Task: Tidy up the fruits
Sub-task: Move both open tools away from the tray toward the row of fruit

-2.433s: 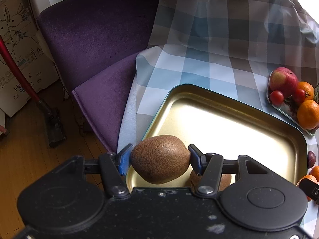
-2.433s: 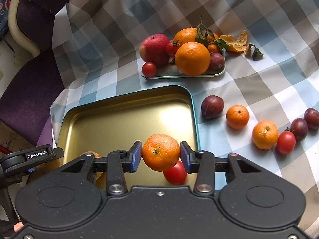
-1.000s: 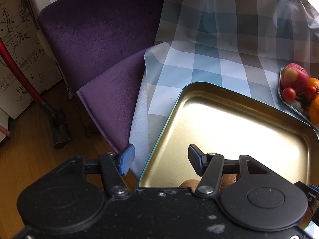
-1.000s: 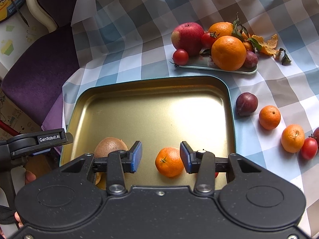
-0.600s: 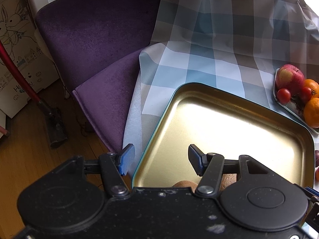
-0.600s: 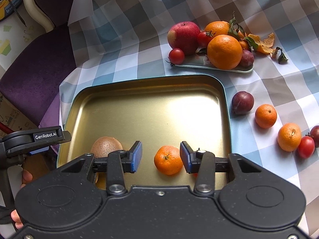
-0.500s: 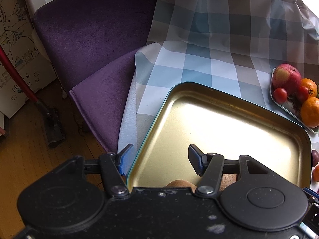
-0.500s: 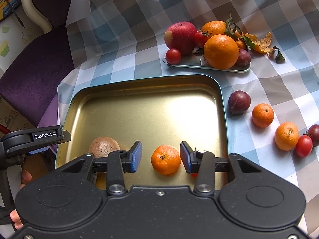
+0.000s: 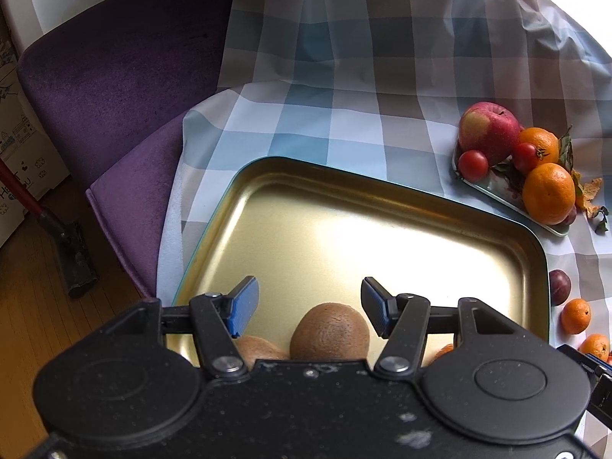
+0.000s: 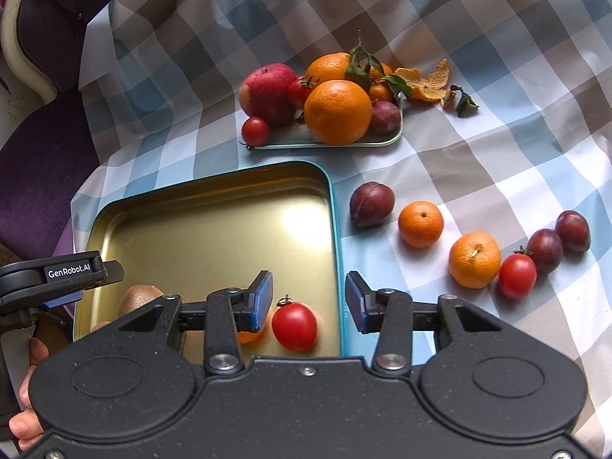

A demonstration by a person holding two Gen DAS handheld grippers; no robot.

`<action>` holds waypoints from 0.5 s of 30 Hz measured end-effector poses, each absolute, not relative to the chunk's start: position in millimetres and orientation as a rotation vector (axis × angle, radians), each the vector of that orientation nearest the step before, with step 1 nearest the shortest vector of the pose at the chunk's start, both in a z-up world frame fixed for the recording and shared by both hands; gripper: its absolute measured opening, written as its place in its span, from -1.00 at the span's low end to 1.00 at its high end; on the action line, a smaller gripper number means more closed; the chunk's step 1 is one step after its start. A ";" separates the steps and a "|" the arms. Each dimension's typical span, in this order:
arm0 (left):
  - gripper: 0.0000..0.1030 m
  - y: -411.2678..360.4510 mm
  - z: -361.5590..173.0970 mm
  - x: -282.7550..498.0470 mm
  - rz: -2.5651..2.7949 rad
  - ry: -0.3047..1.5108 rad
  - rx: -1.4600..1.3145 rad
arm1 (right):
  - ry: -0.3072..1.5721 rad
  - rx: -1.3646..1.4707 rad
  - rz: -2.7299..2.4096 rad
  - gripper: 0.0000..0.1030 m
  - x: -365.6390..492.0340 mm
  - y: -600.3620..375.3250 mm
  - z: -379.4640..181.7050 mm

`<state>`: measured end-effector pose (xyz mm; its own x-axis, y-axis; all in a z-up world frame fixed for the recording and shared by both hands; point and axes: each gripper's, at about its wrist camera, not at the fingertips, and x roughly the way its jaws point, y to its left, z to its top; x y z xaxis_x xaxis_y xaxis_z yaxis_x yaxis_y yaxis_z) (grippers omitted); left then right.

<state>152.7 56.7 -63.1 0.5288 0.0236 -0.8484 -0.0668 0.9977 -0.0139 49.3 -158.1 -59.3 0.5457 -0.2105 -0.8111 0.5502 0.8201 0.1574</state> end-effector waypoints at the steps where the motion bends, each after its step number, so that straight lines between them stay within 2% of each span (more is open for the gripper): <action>1: 0.19 50.3 -62.7 152.5 0.044 1.011 -0.041 | 0.882 0.427 -0.480 0.00 45.2 -163.5 -58.7; 15: 0.19 -38.6 -62.0 139.0 -0.102 0.997 0.037 | 0.845 0.503 -0.649 0.00 -12.6 -228.3 -57.9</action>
